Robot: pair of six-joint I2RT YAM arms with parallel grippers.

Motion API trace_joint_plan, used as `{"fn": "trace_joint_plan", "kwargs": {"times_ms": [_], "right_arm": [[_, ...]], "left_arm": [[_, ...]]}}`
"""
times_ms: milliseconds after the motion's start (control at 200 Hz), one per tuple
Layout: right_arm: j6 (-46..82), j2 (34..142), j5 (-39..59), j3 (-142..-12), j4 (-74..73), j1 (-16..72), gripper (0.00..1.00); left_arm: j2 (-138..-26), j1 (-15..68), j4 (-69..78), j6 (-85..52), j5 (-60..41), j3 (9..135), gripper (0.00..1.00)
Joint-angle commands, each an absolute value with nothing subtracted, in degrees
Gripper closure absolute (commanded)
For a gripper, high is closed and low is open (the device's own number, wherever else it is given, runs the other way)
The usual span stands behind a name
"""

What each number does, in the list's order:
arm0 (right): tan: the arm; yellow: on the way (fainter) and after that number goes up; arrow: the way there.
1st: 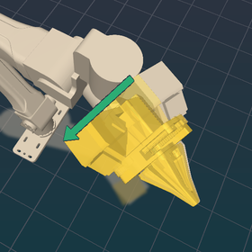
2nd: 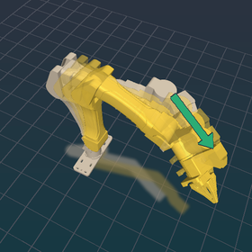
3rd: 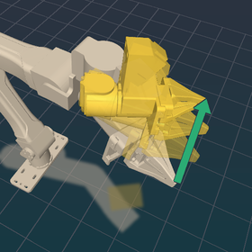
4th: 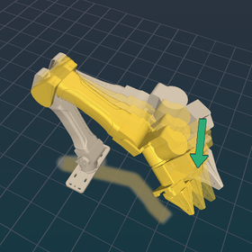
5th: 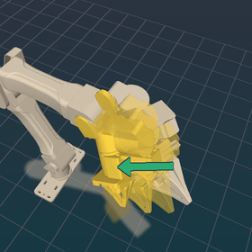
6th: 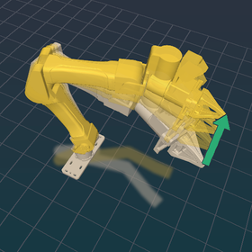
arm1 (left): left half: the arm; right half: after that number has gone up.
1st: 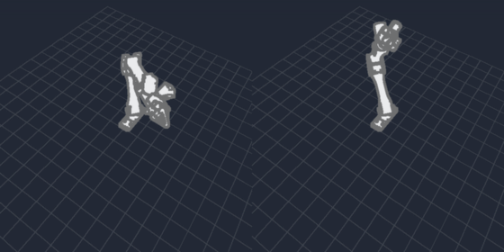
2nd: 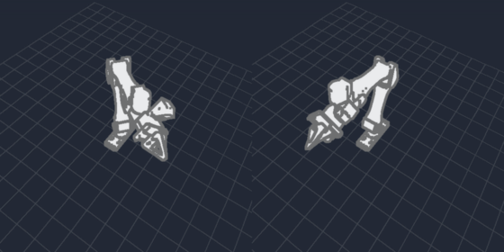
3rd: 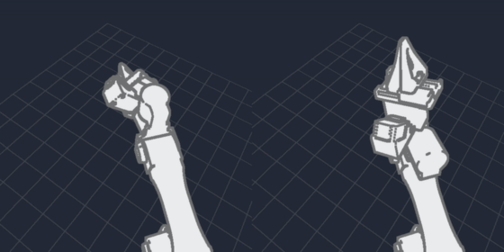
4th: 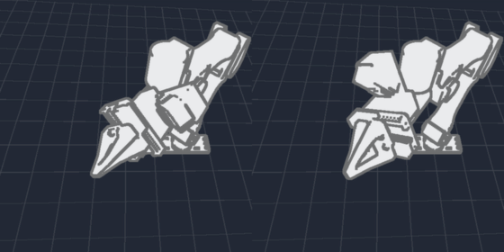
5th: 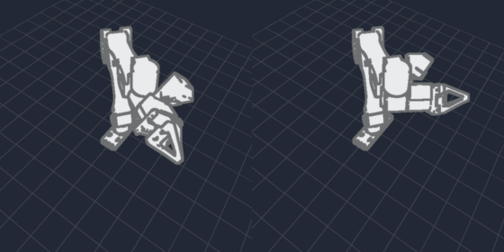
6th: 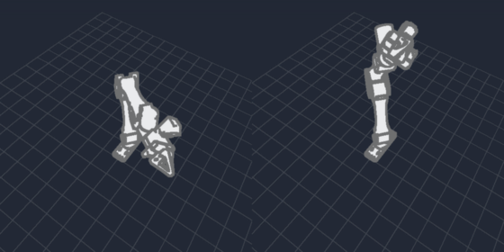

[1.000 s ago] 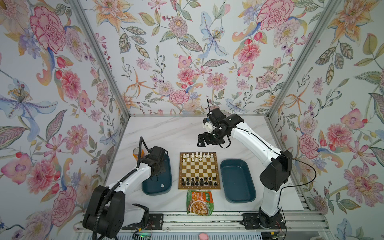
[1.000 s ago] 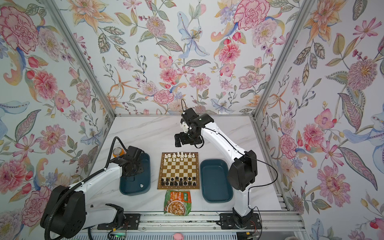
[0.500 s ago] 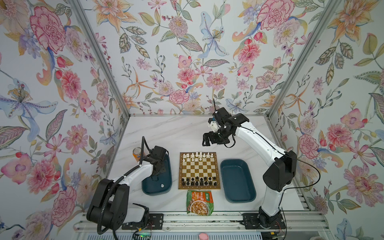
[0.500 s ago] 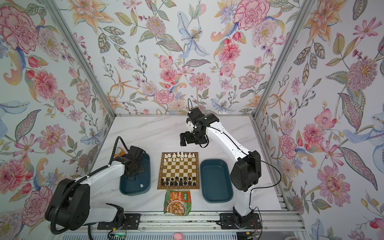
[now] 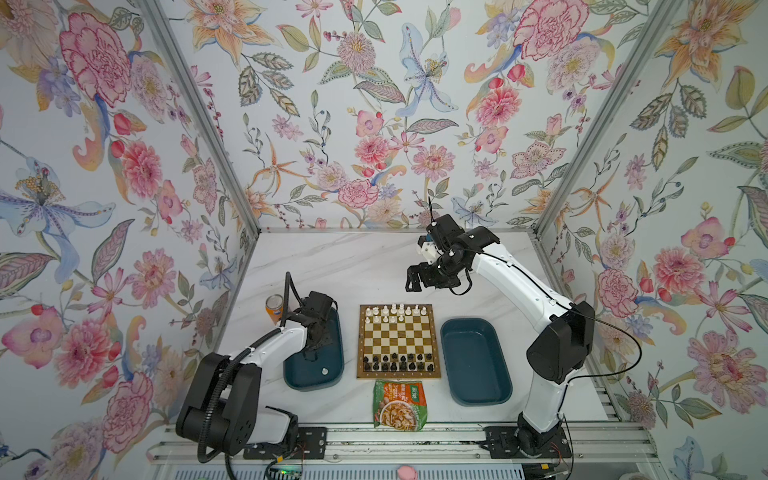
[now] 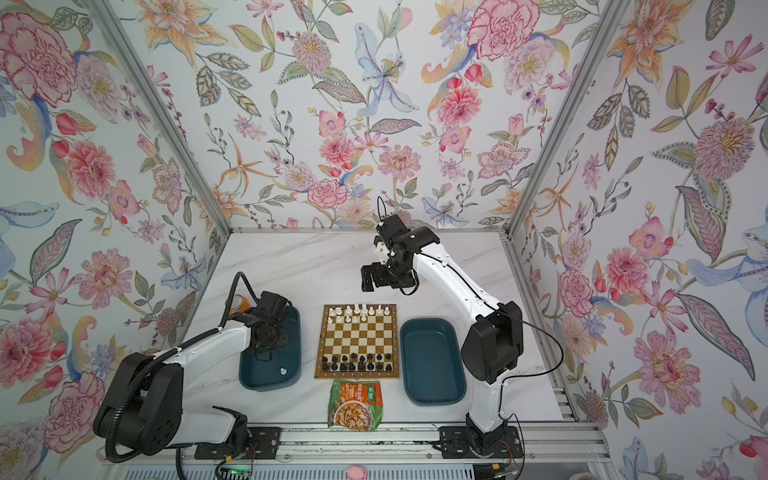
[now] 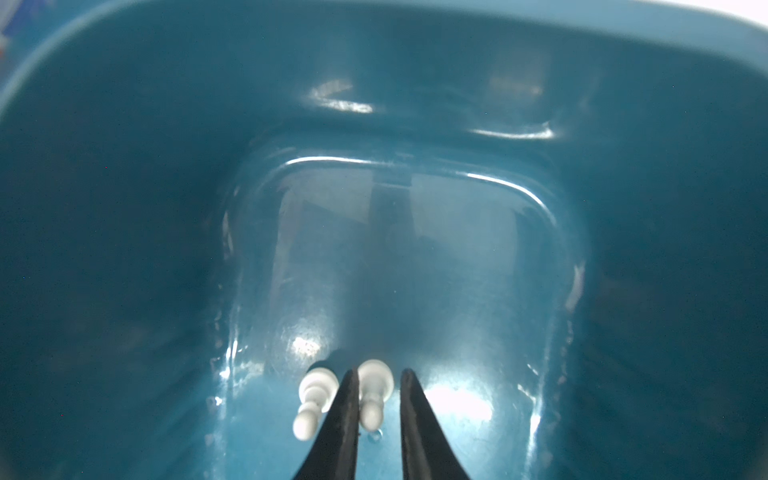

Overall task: Set up the chess pieces on the board
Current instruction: 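Lift the white pawn with the left gripper and carry it toward the board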

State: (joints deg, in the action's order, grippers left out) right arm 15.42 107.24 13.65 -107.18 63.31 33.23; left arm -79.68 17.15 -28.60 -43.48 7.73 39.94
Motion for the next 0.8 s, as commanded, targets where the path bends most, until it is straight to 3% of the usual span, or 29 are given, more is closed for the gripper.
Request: {"fn": "trace_joint_plan", "kwargs": {"times_ms": [0, 325, 595, 796], "right_arm": [[15.47, 105.16, 13.35, -106.83, 63.55, 33.13, 0.01], [15.87, 104.63, 12.7, -106.75, 63.56, 33.53, 0.01], [16.25, 102.81, 12.55, -105.39, 63.43, 33.27, 0.01], [16.29, 99.03, 11.89, -101.31, 62.54, 32.05, 0.01]], "left_arm": [[-80.57, 16.25, -28.58, -42.11, 7.43, 40.83, 0.8], [-80.99, 16.1, -28.67, -41.47, 6.25, 41.5, 0.94], [-79.55, 16.59, -32.77, -40.17, 4.6, 48.39, 0.95], [-81.12, 21.95, -36.92, -41.15, 5.81, 57.27, 0.94]]}}
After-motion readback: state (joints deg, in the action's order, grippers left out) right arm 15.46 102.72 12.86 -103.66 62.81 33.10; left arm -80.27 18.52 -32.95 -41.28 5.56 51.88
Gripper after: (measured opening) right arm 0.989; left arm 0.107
